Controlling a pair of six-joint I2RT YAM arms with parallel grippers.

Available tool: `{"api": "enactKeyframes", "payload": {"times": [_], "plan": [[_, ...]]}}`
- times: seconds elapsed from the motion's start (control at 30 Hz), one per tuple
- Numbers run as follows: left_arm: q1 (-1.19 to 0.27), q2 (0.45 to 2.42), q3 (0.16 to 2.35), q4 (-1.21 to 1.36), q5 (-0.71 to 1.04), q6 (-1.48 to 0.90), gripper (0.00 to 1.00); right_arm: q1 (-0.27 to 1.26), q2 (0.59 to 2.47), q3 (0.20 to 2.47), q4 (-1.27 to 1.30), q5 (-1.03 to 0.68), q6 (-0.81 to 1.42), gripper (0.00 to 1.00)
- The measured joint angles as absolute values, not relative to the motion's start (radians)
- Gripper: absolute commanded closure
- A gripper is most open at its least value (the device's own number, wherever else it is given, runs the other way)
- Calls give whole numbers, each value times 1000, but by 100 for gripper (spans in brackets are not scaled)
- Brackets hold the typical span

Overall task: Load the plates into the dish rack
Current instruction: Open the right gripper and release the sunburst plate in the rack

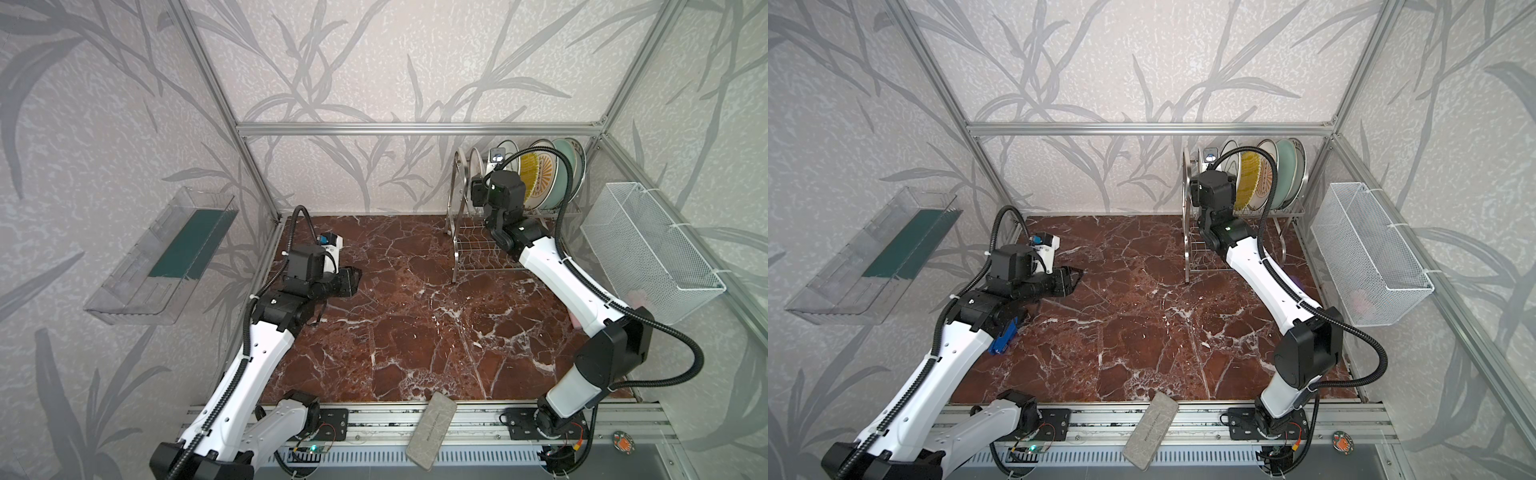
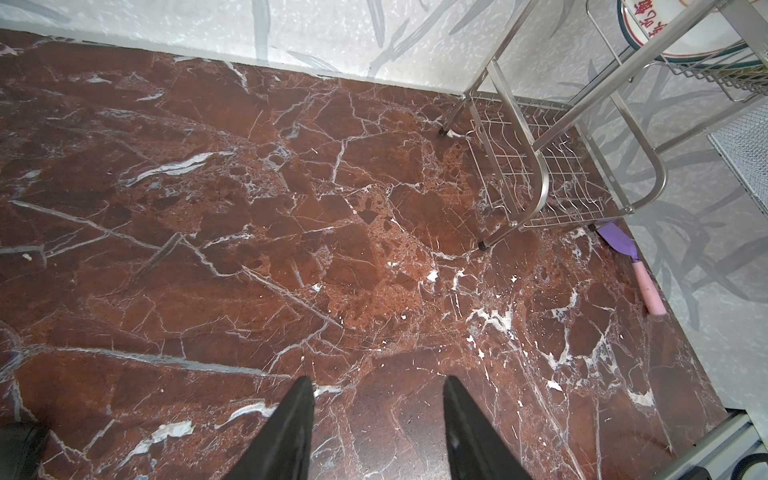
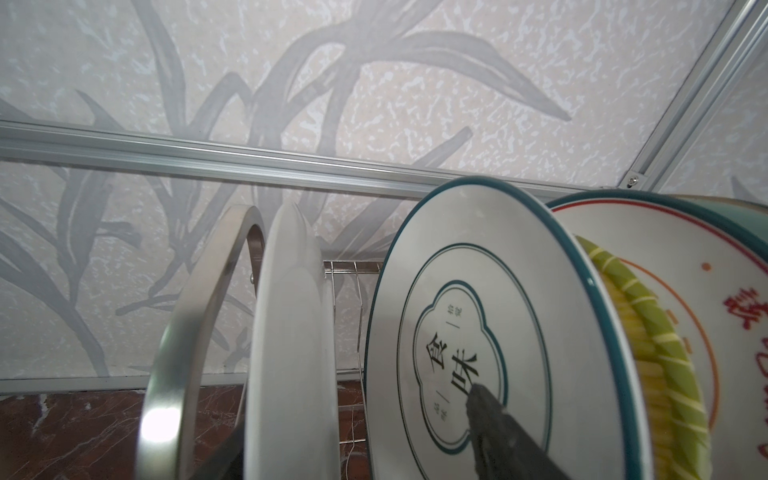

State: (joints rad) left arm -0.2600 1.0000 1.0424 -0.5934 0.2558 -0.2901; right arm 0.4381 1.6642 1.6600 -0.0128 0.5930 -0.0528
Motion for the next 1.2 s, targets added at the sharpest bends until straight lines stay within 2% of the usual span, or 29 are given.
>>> {"api": "enactKeyframes", "payload": {"times": [0.7, 1.0, 1.2], "plan": [[-260, 1000, 1042, -593, 256, -291, 51, 428, 1568, 1652, -29, 532, -35, 33], [-260, 1000, 1042, -591, 255, -291, 51, 428, 1452, 1650, -69, 421, -3, 34], [-260, 1000, 1039, -587, 254, -291, 51, 433, 1362, 1568, -92, 335, 19, 34]]}}
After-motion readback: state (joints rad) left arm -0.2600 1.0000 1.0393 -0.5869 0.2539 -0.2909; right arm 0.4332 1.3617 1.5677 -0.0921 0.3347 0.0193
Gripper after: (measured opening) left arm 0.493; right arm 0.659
